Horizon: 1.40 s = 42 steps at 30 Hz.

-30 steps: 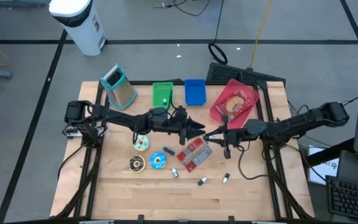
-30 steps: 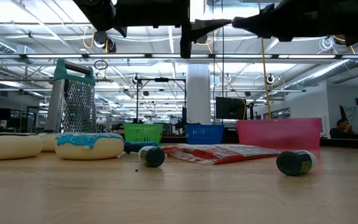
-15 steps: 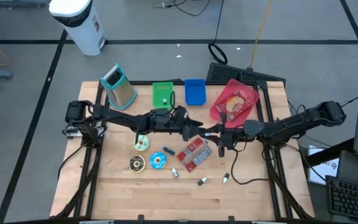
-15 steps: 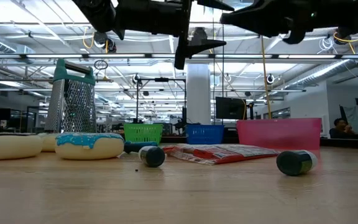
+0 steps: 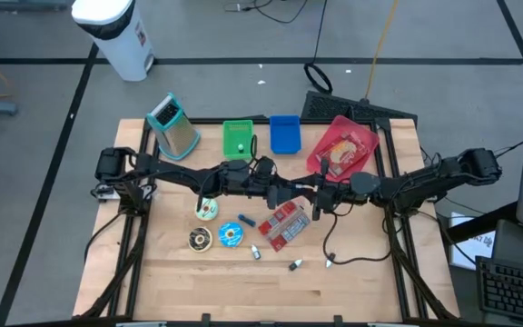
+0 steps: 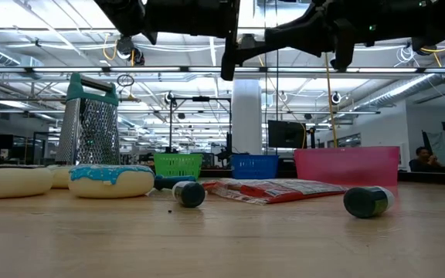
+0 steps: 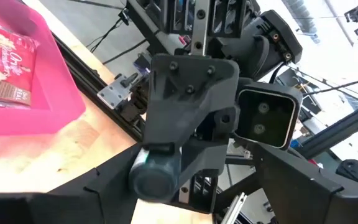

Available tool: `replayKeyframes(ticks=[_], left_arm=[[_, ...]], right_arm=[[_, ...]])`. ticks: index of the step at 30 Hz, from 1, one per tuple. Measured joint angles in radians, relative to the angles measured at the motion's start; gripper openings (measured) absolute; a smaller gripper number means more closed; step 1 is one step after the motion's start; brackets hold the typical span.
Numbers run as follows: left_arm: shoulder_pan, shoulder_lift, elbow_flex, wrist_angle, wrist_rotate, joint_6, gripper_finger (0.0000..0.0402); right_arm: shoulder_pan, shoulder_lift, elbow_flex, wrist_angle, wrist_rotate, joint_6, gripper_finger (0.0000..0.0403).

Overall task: Pick & Place Food Item
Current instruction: Put the top black food coloring bottle into the green bin

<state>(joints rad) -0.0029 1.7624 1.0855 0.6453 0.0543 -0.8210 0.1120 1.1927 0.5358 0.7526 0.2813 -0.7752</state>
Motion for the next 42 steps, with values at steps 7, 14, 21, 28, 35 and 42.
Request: replayKeyframes(ticks=[7,14,21,28,35,42], left_arm=[[0.015,0.000,0.000,0.000,0.030,-0.016,0.0273],[0.017,0.001,0.000,0.000,0.056,-0.028,0.0231],[0.021,0.002,0.000,-0.004,0.049,-0.042,0.0182],[0.041,0.002,-0.001,-0.030,0.079,-0.025,0.0128],[0.042,0.002,-0.001,-0.033,0.081,0.029,0.0070],[0.076,-0.008,-0.001,0.003,0.076,0.109,0.0066]], right_arm=[[-0.001,0.000,0.000,-0.001,-0.068,0.028,0.0066],[-0.006,0.006,0.000,0.004,-0.066,0.029,0.0070],[-0.019,0.015,0.000,0.012,-0.072,0.029,0.0068],[-0.021,0.016,0.001,0.007,-0.070,0.020,0.0071],[-0.021,0.016,0.001,0.014,-0.068,0.030,0.0078],[0.011,-0.023,0.000,0.026,0.116,0.087,0.0133]])
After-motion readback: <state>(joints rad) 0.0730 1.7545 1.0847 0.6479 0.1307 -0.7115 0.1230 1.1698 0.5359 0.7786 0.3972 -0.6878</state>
